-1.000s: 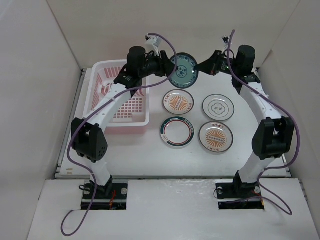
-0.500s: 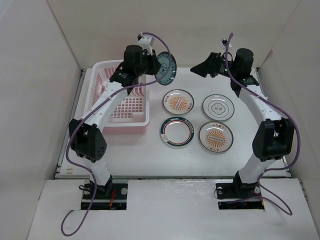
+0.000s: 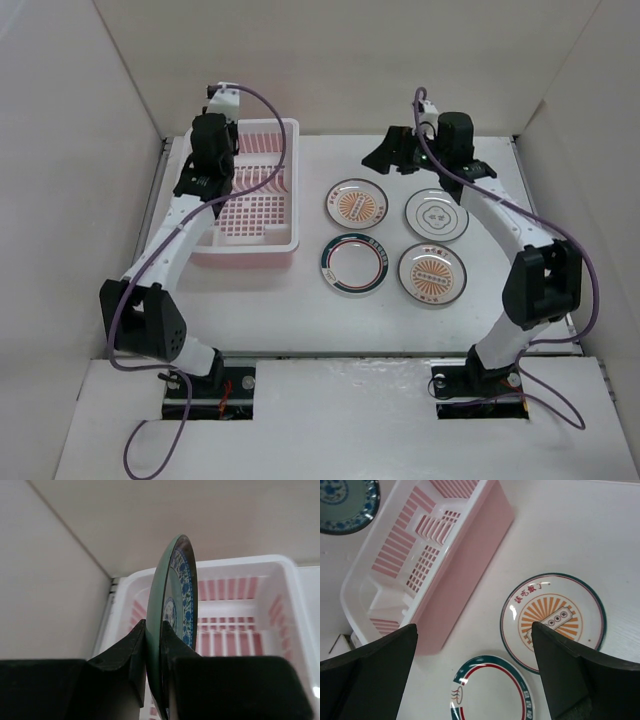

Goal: Load the plates into the dish rack

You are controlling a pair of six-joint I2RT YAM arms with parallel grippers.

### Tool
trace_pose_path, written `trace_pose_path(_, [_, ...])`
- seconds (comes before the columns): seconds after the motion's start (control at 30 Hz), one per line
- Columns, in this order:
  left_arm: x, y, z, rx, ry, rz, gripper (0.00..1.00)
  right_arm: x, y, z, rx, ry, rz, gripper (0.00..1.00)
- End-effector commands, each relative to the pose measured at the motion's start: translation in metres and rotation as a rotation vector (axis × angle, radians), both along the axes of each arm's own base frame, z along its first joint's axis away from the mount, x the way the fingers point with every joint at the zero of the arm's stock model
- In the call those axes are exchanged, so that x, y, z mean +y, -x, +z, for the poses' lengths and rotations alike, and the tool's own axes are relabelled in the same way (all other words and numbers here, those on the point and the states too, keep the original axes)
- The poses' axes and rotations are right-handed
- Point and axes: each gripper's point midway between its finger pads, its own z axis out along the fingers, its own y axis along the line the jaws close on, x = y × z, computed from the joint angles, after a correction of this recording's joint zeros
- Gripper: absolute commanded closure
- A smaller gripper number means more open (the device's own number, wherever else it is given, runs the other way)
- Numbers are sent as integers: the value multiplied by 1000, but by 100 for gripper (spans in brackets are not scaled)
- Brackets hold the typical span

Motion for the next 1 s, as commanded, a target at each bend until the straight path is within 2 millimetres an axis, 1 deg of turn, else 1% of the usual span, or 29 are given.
trace_pose_path(0.0, [39,-3,21,-134,-99,99,100,20,16,29,-92,9,34,0])
trace_pose_path(0.03, [37,-4,19,-138,-107,84,100,25,18,29,-92,9,45,0])
trace_pose_path(0.07, [48,-9,13,-130,-119,95,100,30,21,29,-92,8,56,0])
trace_pose_path(0.13, [60,-13,9,-135,-119,116,100,43,29,29,-92,7,87,0])
trace_pose_path(0.17, [70,-16,5,-125,-122,127,100,46,30,25,-84,12,86,0])
trace_pose_path(0.2, [75,-19,-1,-115,-111,132,100,50,31,20,-82,20,98,0])
trace_pose_path(0.23, [78,-20,-1,-129,-109,133,100,49,30,20,-83,23,89,0])
trace_pose_path(0.27, [83,-21,-5,-120,-111,141,100,55,32,15,-81,31,105,0])
trace_pose_path(0.3, [86,-24,-11,-114,-112,140,100,55,32,15,-81,31,105,0])
trace_pose_path(0.33, [86,-23,-15,-104,-113,139,100,55,32,15,-81,31,105,0])
trace_pose_path(0.4, [85,-30,-21,-97,-156,121,100,56,31,11,-72,31,114,0])
trace_pose_path(0.43, [81,-33,-31,-79,-157,97,100,60,34,11,-72,31,123,0])
trace_pose_path(0.47, [79,-34,-27,-91,-166,88,100,60,34,11,-72,31,123,0])
trace_pose_path(0.5, [79,-37,-44,-58,-170,85,100,60,34,11,-72,31,123,0])
trace_pose_path(0.53, [80,-38,-40,-71,-183,85,100,60,34,11,-72,31,123,0])
trace_pose_path(0.6, [80,-42,-55,-43,-195,82,100,61,35,11,-71,28,132,0])
trace_pose_path(0.67, [82,-42,-52,-52,-205,91,100,62,37,12,-71,25,141,0])
trace_pose_path(0.7, [84,-43,-59,-41,-218,100,100,62,36,16,-79,22,141,0])
trace_pose_path(0.73, [86,-42,-59,-40,-219,114,100,63,37,16,-78,19,151,0])
trace_pose_path(0.77, [88,-43,-63,-28,-230,121,100,67,40,16,-79,19,160,0])
trace_pose_path(0.8, [95,-39,-67,-22,-233,162,100,67,40,16,-79,19,160,0])
trace_pose_path(0.87, [96,-40,-73,-20,-242,170,100,67,40,16,-79,19,160,0])
trace_pose_path(0.9, [98,-36,-83,-7,-245,180,100,67,40,16,-85,24,162,0])
trace_pose_path(0.97, [98,-36,-83,-20,-243,181,100,67,40,16,-86,24,162,0])
